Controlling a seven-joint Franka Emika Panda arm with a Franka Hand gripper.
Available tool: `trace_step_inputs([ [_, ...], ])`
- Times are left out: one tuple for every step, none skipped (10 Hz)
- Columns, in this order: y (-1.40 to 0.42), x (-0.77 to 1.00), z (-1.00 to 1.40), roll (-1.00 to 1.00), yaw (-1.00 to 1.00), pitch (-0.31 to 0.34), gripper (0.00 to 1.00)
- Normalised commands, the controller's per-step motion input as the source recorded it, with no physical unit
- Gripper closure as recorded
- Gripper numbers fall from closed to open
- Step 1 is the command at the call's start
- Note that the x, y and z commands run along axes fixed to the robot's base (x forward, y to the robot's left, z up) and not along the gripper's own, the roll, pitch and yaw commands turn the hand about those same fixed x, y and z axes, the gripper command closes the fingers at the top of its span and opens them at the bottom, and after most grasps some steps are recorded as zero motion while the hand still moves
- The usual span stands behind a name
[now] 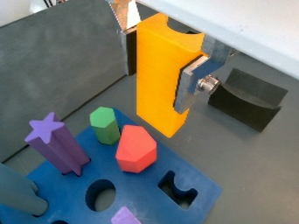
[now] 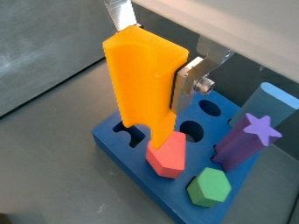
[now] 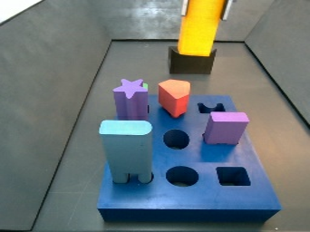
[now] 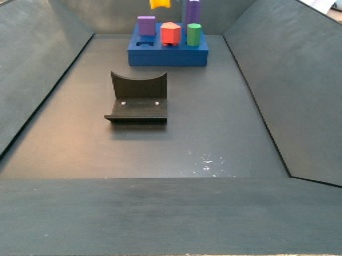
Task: Pick up the arch object. Move up. Rotate the arch object. Move to above the board. Insert the arch object.
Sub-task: Insert the arch object.
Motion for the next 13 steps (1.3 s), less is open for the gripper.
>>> trace_step_inputs([
  [0.00, 1.00, -0.13, 0.06, 0.00, 0.000, 1.00],
  [0.00, 1.00, -0.14, 0.06, 0.00, 0.000, 1.00],
  [0.00, 1.00, -0.14, 0.06, 0.00, 0.000, 1.00],
  [0.00, 1.00, -0.21, 0.03, 0.00, -0.034, 1.00],
  [-0.10, 0.97, -0.34, 0.00, 0.00, -0.240, 1.00],
  [-0.12, 0.95, -0.34, 0.00, 0.00, -0.251, 1.00],
  [-0.10, 0.97, -0.38, 0.00, 0.00, -0.251, 1.00],
  [-0.04, 0.99, -0.45, -0.03, 0.00, -0.243, 1.00],
  [-0.03, 0.99, -0.46, -0.05, 0.00, -0.251, 1.00],
  [0.00, 1.00, -0.49, -0.07, 0.00, -0.247, 1.00],
  [0.00, 1.00, -0.49, -0.07, 0.00, -0.249, 1.00],
  [0.00, 1.00, -0.50, -0.07, 0.00, -0.240, 1.00],
  [-0.19, 0.91, -0.47, 0.00, 0.00, -0.179, 1.00],
])
